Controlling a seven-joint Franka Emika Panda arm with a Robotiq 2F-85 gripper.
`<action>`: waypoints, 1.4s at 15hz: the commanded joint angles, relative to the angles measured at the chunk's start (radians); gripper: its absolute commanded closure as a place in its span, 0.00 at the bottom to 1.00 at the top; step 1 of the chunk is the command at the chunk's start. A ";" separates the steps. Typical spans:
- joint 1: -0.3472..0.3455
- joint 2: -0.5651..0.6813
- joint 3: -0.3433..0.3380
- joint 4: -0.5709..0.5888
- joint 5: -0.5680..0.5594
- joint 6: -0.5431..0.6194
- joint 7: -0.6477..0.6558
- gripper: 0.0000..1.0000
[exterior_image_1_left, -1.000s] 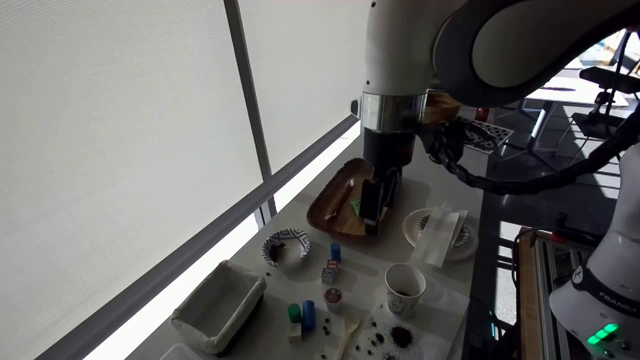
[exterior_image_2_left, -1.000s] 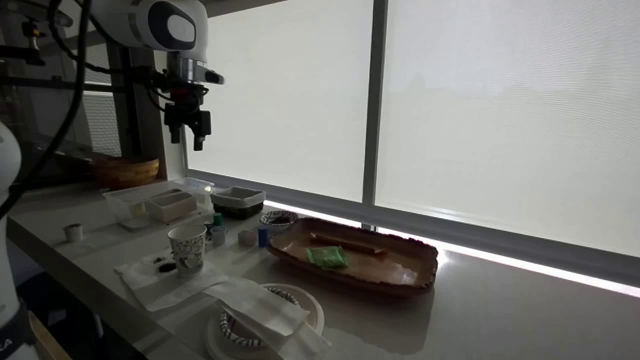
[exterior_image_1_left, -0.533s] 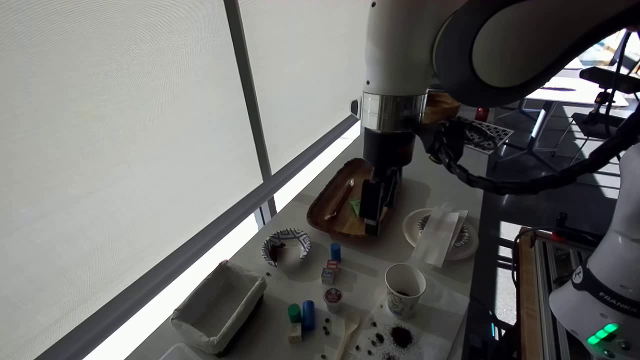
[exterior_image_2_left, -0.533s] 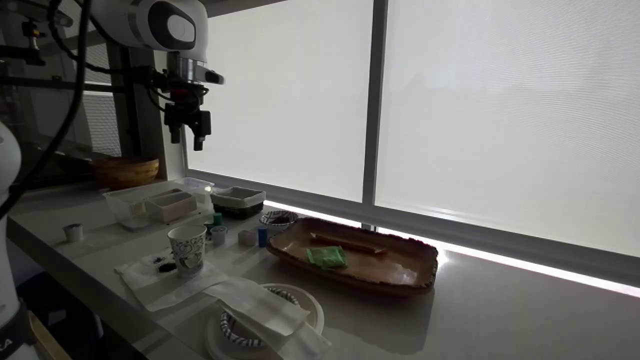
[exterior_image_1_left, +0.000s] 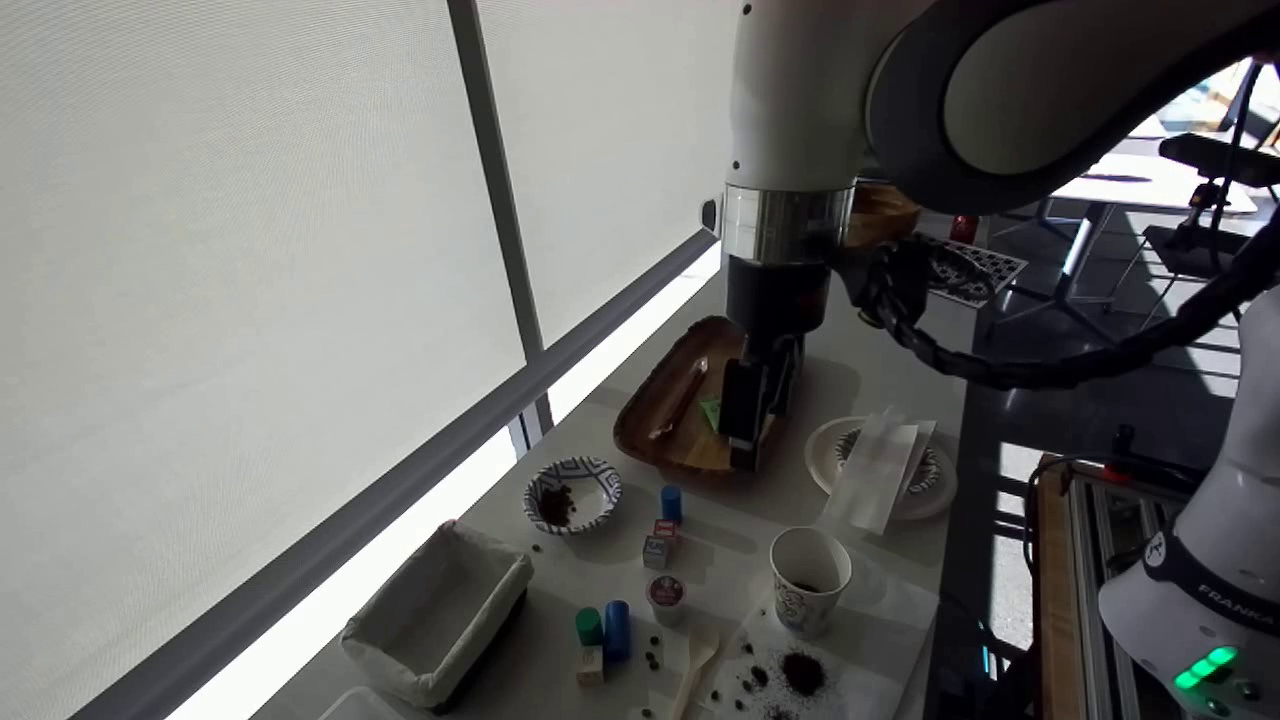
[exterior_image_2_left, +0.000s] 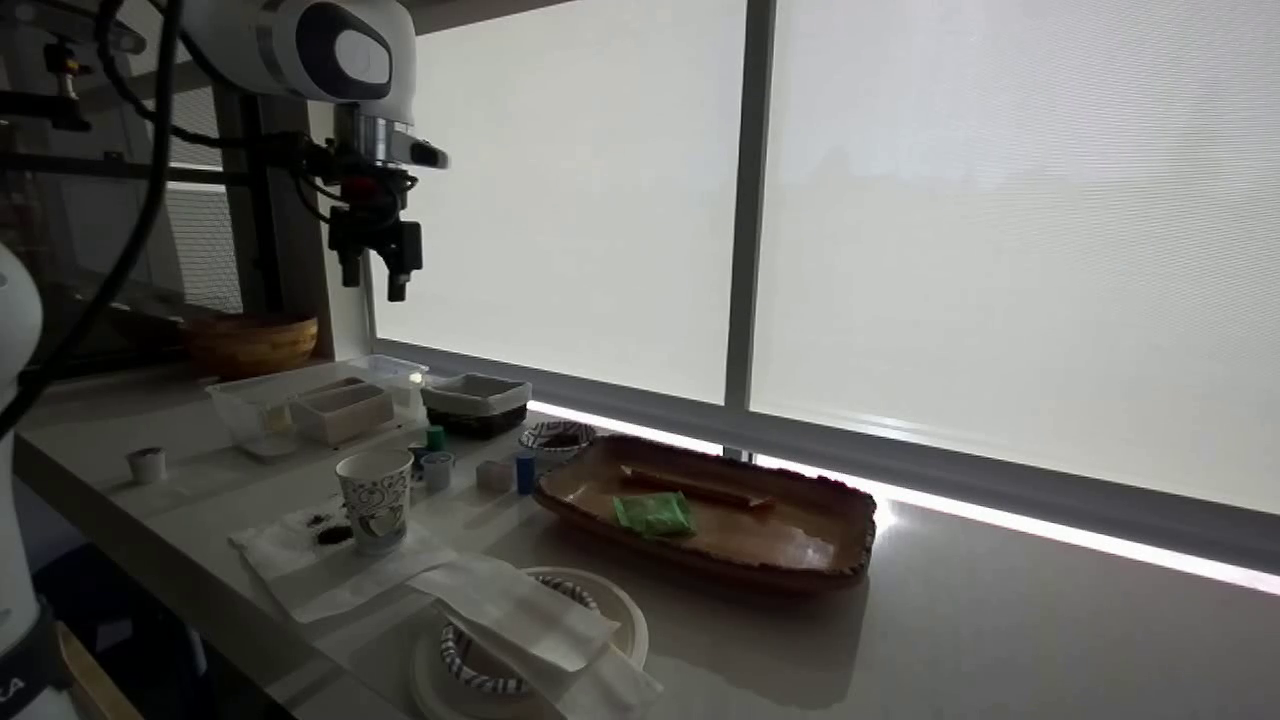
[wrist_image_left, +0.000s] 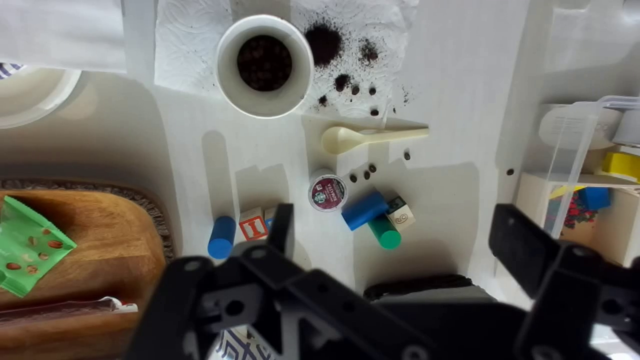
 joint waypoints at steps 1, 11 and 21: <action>-0.035 -0.043 0.001 -0.093 -0.017 0.026 0.130 0.00; -0.051 -0.124 -0.013 -0.411 0.080 0.379 0.223 0.00; -0.091 -0.038 0.001 -0.400 -0.044 0.470 0.216 0.00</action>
